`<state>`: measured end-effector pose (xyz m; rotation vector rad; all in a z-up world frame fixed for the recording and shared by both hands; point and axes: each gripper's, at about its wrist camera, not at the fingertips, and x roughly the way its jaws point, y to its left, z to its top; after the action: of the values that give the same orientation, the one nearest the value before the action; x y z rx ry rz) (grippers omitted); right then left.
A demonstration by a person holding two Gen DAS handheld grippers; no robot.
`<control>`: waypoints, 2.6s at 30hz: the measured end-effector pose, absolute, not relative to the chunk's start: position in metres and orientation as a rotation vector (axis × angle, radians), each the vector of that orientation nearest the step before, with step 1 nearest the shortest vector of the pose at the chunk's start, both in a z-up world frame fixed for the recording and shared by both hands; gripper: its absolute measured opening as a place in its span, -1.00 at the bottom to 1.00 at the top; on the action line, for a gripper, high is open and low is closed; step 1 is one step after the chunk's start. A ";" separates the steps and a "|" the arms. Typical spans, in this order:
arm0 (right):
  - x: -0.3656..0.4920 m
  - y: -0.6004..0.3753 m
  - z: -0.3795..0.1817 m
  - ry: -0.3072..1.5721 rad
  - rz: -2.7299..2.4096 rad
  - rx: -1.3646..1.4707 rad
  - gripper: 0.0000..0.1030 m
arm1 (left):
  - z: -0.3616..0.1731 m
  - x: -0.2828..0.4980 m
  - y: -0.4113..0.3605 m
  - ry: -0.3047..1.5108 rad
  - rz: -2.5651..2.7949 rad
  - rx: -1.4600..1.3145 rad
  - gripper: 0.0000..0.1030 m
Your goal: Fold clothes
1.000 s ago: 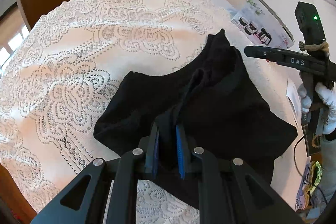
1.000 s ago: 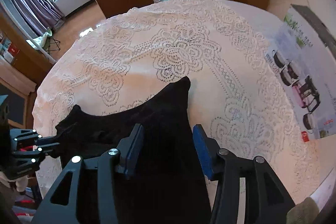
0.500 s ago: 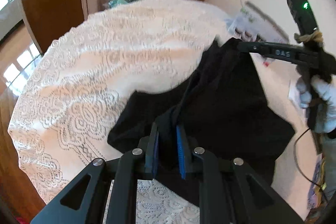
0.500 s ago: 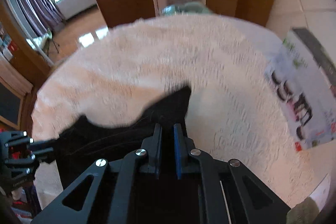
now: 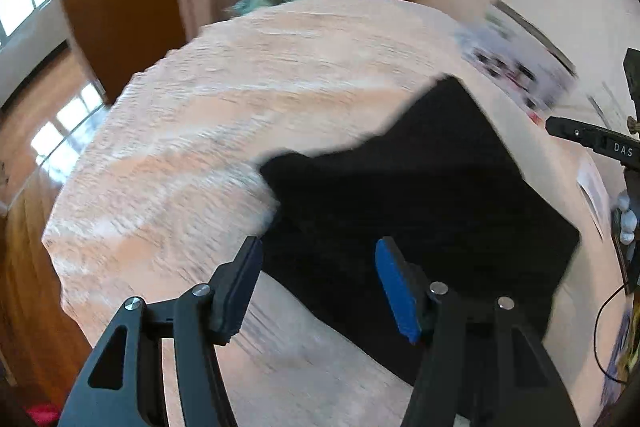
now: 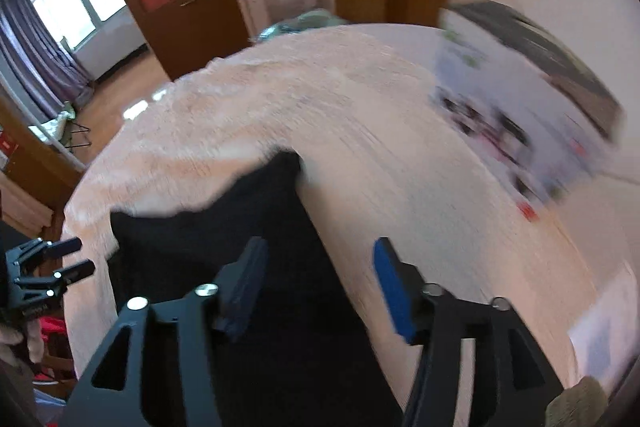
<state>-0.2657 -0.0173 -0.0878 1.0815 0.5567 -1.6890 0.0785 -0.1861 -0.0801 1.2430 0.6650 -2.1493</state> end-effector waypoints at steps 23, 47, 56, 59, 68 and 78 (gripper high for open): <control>-0.259 0.097 -0.168 0.512 -1.476 1.153 -0.40 | -0.141 0.035 0.005 0.543 -2.111 1.338 -0.05; -0.242 0.113 -0.178 0.755 -1.427 0.851 0.49 | -0.156 0.047 0.017 0.626 -2.000 1.210 0.61; -0.235 0.110 -0.186 0.763 -1.382 0.834 1.00 | -0.156 0.062 0.018 0.651 -1.971 1.180 0.60; -0.237 0.109 -0.185 0.757 -1.357 0.850 1.00 | -0.157 0.062 0.020 0.647 -1.971 1.162 0.60; -0.238 0.118 -0.180 0.751 -1.337 0.823 0.57 | -0.158 0.050 0.040 0.574 -1.973 1.154 0.59; -0.226 0.122 -0.174 0.779 -1.364 0.757 0.13 | -0.155 0.050 0.037 0.531 -2.038 1.156 -0.26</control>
<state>-0.2257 0.1217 -0.1745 0.7568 0.7786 -1.3635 0.0495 0.0372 -0.1546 1.1560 0.5311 -2.0376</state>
